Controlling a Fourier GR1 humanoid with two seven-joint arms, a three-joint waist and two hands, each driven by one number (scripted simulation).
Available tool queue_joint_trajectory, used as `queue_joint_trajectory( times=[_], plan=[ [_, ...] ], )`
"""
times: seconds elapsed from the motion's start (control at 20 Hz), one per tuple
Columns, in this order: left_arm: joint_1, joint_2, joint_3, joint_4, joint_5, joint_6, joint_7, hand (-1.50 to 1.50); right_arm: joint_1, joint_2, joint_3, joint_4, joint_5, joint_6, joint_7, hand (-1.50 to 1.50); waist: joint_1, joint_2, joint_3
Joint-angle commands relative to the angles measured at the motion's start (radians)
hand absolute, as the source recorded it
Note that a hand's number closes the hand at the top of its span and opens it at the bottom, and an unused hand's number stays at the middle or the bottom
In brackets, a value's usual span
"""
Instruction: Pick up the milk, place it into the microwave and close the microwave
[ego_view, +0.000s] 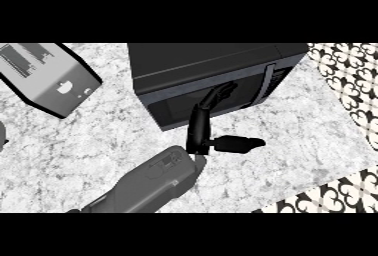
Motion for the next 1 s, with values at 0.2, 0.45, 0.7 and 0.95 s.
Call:
queue_joint_trajectory(
  times=[0.2,0.45,0.7,0.95],
  plan=[
    [-0.065,0.0,0.046,0.068,0.049,0.007,-0.025,-1.5,-0.007,0.114,0.088,0.096,-0.228,0.106,0.046,-1.5,0.014,0.022,0.003],
    [-0.074,0.0,0.037,0.082,0.075,0.003,-0.04,-1.5,-0.028,0.096,0.093,0.139,-0.282,0.149,0.073,-1.5,0.004,0.021,0.002],
    [-0.075,0.0,0.032,0.085,0.095,-0.002,-0.07,-1.5,-0.054,0.072,0.086,0.186,-0.331,0.185,0.093,-1.5,0.004,0.021,0.002],
    [-0.083,0.0,0.038,0.093,0.122,-0.007,-0.084,-1.5,-0.072,0.053,0.081,0.227,-0.372,0.209,0.117,-1.5,-0.004,0.023,0.002]
  ],
)
